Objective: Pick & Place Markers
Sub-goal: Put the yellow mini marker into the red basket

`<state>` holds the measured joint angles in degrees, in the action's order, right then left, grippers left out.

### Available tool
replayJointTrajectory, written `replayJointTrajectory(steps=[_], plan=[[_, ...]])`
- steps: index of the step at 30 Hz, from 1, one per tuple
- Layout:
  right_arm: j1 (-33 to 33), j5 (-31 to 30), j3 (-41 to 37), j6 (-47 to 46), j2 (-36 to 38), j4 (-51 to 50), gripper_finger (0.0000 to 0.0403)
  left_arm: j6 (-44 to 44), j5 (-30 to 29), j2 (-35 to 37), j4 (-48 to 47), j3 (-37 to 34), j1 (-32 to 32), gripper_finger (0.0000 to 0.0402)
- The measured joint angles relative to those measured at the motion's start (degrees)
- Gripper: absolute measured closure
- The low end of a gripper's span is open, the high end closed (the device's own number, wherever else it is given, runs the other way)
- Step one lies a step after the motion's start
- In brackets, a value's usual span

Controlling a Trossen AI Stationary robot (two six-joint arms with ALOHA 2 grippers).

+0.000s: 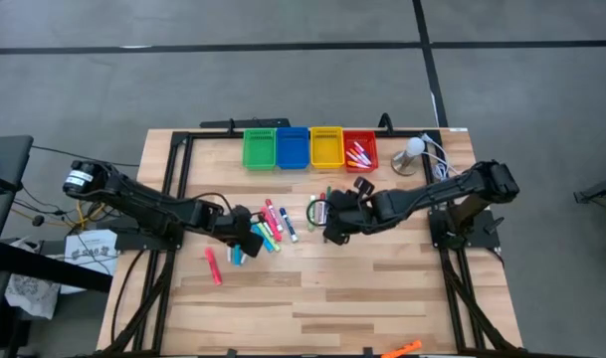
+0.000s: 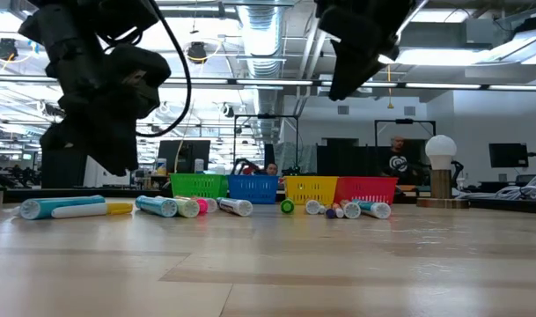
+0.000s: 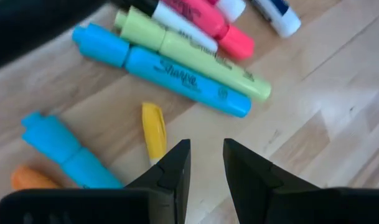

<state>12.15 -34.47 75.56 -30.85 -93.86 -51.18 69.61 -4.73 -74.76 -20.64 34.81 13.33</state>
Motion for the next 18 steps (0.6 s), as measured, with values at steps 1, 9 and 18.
replayJointTrajectory(steps=[1,9,18], plan=[[-0.2,0.0,0.0,0.0,0.0,0.0,0.0281,0.7,-0.2,0.0,-0.1,0.0,0.2,0.0307],[-0.4,0.0,0.0,1.5,0.0,0.5,0.0281,2.7,-3.8,-0.5,-2.6,0.0,0.9,0.0307],[-0.4,-0.1,0.0,2.7,0.0,0.9,0.0281,2.7,-2.7,-5.8,-2.2,0.0,0.9,0.0307]])
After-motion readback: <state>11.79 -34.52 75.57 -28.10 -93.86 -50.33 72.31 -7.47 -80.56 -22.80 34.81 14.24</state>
